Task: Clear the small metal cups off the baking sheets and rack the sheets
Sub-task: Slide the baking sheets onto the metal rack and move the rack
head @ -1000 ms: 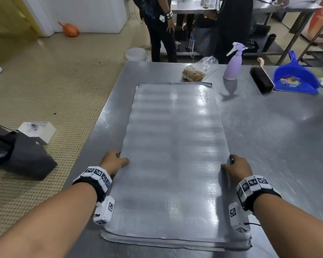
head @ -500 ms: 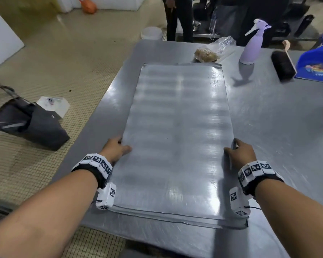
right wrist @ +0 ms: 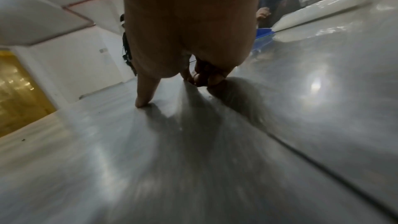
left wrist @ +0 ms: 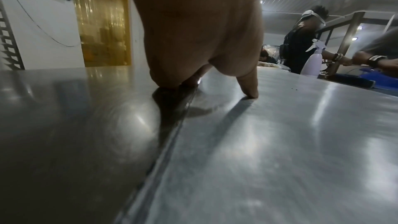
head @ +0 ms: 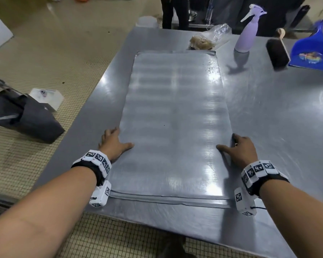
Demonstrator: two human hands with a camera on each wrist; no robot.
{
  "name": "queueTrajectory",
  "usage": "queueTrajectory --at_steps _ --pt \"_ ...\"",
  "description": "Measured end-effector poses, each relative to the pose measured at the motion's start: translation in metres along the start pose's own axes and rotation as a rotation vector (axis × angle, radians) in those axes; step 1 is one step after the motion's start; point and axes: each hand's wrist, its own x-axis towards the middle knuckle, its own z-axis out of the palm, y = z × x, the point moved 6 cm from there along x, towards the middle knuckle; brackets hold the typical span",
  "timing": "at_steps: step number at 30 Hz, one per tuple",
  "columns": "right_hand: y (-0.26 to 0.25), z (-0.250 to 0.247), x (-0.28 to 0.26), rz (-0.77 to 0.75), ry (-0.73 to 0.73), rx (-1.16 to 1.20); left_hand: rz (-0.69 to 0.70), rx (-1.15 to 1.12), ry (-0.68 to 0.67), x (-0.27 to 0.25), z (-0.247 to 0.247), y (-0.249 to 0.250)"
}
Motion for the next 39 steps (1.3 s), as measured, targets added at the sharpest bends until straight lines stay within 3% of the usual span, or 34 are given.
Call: queueTrajectory --at_steps 6,19,32,39 --pt "0.002 -0.001 -0.036 0.076 -0.041 -0.132 -0.038 0.031 0.029 -0.023 0.003 -0.006" --pt "0.014 0.01 -0.12 0.212 -0.076 -0.191 -0.012 0.067 0.005 -0.08 0.007 -0.038" --pt "0.062 0.029 -0.249 0.339 -0.024 -0.123 -0.005 0.035 -0.027 -0.172 0.022 -0.093" --pt "0.085 0.025 -0.283 0.448 -0.049 -0.09 -0.041 -0.073 -0.01 -0.212 0.035 -0.112"
